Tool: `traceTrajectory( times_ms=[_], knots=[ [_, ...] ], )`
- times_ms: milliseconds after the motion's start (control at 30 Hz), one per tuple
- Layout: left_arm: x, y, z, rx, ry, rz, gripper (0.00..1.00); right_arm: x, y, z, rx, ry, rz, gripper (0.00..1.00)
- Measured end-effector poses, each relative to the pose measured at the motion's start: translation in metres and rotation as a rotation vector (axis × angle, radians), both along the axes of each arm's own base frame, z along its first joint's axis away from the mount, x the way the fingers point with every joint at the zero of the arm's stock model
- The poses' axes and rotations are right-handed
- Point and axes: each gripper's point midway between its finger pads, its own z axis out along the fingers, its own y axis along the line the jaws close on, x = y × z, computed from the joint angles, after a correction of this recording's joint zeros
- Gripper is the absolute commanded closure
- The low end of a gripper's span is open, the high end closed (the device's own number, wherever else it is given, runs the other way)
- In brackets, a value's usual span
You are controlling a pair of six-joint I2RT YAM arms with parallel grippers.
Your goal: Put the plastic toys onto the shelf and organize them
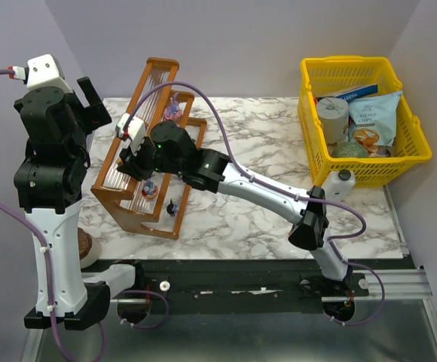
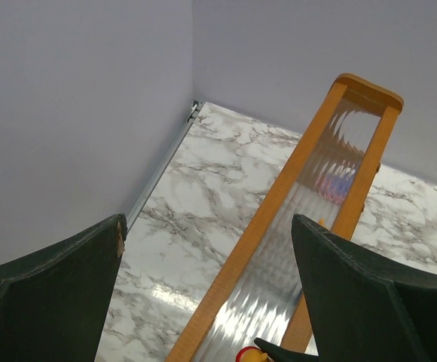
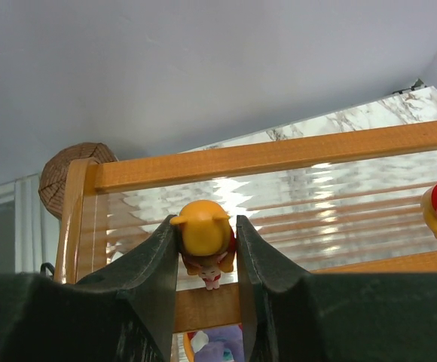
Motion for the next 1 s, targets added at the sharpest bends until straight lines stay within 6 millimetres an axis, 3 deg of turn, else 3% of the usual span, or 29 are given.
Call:
traceTrajectory(
  times_ms=[267, 733, 900, 1000],
  knots=[
    [-0.001, 0.002, 0.0, 0.009, 0.003, 0.008, 0.01, 0.001, 0.003, -0.003, 0.0, -0.002, 0.0, 0.86],
    [-0.001, 0.003, 0.0, 0.02, 0.007, 0.007, 0.01, 0.003, 0.009, -0.006, 0.032, 0.001, -0.022, 0.86],
    [-0.001, 0.003, 0.0, 0.024, 0.008, 0.007, 0.01, 0.004, 0.013, -0.005, 0.067, -0.013, -0.028, 0.78],
    [-0.002, 0.003, 0.0, 0.027, 0.007, 0.008, 0.01, 0.004, 0.013, -0.005, 0.079, -0.019, -0.036, 0.65]
  ],
)
